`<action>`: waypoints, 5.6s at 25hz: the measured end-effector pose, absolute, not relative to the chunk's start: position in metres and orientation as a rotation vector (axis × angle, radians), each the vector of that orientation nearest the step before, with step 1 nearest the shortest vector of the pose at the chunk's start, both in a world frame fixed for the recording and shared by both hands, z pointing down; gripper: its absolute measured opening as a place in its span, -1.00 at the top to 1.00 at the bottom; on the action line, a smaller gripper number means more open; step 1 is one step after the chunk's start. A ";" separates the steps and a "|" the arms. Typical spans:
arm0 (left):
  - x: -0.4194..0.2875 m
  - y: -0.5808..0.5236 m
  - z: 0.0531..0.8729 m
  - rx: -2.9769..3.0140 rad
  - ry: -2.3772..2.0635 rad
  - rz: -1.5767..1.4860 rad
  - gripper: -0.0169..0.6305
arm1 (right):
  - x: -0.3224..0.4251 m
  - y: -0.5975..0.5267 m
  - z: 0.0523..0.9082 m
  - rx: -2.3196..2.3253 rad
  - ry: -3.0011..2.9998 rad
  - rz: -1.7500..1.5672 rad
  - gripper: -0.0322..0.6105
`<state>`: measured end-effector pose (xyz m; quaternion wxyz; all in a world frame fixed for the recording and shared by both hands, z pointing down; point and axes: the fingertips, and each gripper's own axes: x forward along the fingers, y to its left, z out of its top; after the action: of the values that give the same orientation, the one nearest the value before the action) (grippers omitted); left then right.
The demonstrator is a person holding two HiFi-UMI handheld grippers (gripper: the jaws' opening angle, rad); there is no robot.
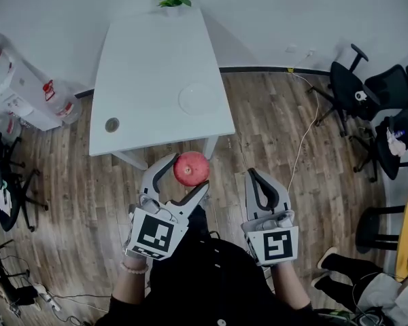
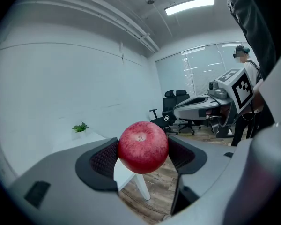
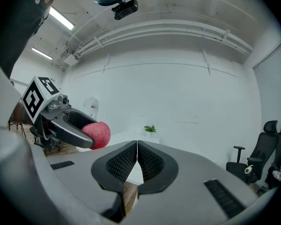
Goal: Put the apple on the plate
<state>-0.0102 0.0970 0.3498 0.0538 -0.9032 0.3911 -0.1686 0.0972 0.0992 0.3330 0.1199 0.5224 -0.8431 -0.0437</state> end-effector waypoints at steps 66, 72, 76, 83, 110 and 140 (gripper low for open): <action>-0.033 -0.130 0.349 -2.687 1.392 -0.507 -0.13 | 0.075 -0.142 0.311 1.364 -2.543 -0.198 0.77; -0.028 -0.138 0.348 -2.670 1.429 -0.510 -0.13 | 0.081 -0.152 0.308 1.339 -2.559 -0.198 0.77; -0.029 -0.139 0.352 -2.661 1.447 -0.524 -0.13 | 0.083 -0.157 0.310 1.349 -2.561 -0.187 0.77; -0.027 -0.148 0.358 -2.649 1.466 -0.546 -0.13 | 0.087 -0.158 0.318 1.307 -2.561 -0.176 0.77; -0.006 -0.209 0.435 -2.659 1.453 -0.702 -0.13 | 0.120 -0.167 0.354 1.360 -2.449 -0.034 0.77; 0.004 -0.253 0.571 -2.773 1.447 -0.990 -0.13 | 0.151 -0.155 0.382 1.431 -2.312 0.056 0.77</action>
<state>0.0039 -0.2527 0.5706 -0.0697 -0.8433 0.4398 -0.3010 0.1513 -0.1546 0.3815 0.2094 0.5144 -0.8314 0.0200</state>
